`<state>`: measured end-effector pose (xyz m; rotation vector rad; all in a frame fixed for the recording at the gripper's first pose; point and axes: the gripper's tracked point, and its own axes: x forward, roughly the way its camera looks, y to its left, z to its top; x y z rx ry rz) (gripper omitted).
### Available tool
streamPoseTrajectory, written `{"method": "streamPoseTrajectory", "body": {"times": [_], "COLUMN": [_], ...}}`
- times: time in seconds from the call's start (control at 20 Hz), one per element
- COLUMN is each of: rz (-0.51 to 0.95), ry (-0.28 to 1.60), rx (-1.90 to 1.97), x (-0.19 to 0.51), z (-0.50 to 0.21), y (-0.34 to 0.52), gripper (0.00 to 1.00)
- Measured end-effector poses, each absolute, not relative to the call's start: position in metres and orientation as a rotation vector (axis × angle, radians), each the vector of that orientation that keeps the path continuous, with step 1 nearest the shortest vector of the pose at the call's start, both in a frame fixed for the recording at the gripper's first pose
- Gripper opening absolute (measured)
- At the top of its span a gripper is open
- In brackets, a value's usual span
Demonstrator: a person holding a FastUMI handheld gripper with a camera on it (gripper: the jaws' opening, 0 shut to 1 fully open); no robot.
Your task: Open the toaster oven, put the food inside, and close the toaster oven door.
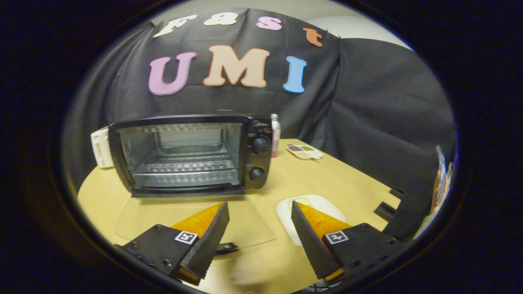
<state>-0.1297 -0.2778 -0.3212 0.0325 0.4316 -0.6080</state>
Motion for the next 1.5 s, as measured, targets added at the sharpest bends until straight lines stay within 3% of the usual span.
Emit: {"method": "streamPoseTrajectory", "body": {"times": [0.35,0.95,1.5], "rz": [-0.723,-0.639,-0.639], "ry": [0.481,0.58,0.685], "rx": [0.079,0.26,0.25], "x": [-0.153,-0.131,-0.13], "z": [-0.357,-0.412,-0.416], "y": [-0.36,-0.371,-0.36], "gripper": [0.97,0.9,0.51]}}
